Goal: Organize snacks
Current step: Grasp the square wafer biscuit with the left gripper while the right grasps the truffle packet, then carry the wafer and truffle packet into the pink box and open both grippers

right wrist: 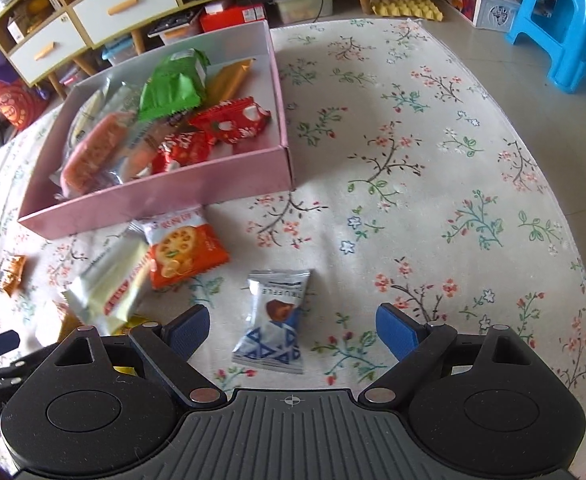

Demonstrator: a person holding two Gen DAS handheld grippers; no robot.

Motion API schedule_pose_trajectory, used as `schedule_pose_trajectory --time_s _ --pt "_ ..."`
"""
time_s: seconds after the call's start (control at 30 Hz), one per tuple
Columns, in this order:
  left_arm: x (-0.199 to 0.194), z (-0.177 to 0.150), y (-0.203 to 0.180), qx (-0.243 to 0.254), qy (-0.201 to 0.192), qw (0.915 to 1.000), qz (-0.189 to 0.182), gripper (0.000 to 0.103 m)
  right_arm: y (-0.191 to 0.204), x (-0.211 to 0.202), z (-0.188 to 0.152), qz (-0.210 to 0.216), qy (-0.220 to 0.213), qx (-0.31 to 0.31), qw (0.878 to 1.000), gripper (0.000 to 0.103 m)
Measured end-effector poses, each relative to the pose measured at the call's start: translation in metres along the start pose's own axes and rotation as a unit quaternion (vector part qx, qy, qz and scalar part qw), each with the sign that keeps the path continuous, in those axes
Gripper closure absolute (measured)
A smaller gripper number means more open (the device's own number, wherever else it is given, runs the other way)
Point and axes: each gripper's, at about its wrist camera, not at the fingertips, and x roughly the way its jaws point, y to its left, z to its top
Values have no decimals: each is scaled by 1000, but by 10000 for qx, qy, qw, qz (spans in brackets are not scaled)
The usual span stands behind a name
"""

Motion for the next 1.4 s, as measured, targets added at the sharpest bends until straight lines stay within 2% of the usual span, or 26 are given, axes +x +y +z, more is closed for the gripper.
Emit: schedule_pose_trajectory --time_s 0.23,0.4,0.57,0.6,0.73,0.87,0.97,1.1,1.17,1.4 --pt "3 3 -10 104 -38 9999 -9 39 -6 11 1 16 179 137 9997 11" --pt "3 4 -14 260 -85 9996 84 51 0 11 -1 -45 97 2 9999 11" --pt "1 3 -14 276 -115 9995 97 57 6 11 -2 -64 46 -109 9999 13" --pt "2 4 -15 281 -115 9995 86 66 8 11 -3 -83 16 -159 9998 14" --pt "1 5 -14 242 -102 9996 51 70 13 11 -4 -239 -53 -292 9993 25" --pt "0 5 -12 199 -94 9998 37 70 12 8 -4 -364 -173 -269 9988 47" --pt "-1 4 -10 152 -77 9999 0 70 11 8 -3 -414 -194 -264 9986 58" --pt "-3 4 -6 75 -74 9999 -21 70 13 7 -4 -430 -219 -369 9982 66" --pt "-4 5 -5 40 -81 10000 -16 70 15 6 -5 -463 -239 -435 9977 76" --pt "-6 8 0 -119 -94 9998 -106 70 20 5 -5 -368 -236 -566 9974 77"
